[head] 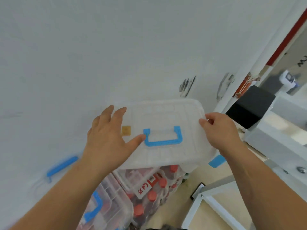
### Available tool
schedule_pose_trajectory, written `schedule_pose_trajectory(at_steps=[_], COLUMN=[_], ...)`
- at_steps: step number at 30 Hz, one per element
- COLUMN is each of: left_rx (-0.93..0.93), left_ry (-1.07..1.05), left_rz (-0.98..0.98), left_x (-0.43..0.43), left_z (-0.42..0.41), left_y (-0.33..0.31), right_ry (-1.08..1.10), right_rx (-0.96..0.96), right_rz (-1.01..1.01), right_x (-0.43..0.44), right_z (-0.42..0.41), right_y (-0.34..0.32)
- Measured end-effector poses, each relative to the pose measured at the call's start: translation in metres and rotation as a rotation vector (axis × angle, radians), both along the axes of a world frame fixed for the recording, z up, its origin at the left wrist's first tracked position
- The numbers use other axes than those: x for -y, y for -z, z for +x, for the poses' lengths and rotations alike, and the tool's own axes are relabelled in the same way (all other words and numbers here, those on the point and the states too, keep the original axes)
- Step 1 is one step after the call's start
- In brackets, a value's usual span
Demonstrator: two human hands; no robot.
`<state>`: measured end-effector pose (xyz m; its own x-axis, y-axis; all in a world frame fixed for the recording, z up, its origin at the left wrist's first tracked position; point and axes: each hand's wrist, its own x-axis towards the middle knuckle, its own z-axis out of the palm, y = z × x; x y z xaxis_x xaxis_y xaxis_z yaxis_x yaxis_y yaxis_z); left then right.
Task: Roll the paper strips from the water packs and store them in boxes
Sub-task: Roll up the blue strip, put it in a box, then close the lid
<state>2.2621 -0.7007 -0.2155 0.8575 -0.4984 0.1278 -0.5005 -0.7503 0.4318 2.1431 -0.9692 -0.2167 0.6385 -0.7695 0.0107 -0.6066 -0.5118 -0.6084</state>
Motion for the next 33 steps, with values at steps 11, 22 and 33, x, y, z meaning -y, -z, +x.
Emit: schedule_pose_trajectory(at_steps=[11, 22, 33], left_rx=[-0.246, -0.023, -0.037], left_ry=[0.241, 0.245, 0.492], left_rz=[0.052, 0.187, 0.412], left_x=[0.128, 0.180, 0.168], left_z=[0.047, 0.088, 0.049], left_y=[0.026, 0.052, 0.064], right_ry=[0.450, 0.458, 0.531], right_rx=[0.199, 0.235, 0.209], right_rz=[0.316, 0.413, 0.364], right_x=[0.051, 0.031, 0.028], right_z=[-0.063, -0.054, -0.070], right_y=[0.036, 0.065, 0.083])
